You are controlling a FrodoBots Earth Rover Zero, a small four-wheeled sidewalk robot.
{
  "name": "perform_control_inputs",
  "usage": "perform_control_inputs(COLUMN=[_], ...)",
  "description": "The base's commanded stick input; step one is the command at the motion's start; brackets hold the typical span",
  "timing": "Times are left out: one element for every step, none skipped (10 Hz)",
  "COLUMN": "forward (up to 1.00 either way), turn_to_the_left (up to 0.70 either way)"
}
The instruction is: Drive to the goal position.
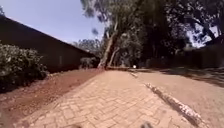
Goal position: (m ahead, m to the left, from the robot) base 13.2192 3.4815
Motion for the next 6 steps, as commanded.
perform_control_inputs(forward=[0.7,0.7,0.7,0.7,0.7,0.7], turn_to_the_left=[0.0,0.0,0.0,0.0,0.0,0.0])
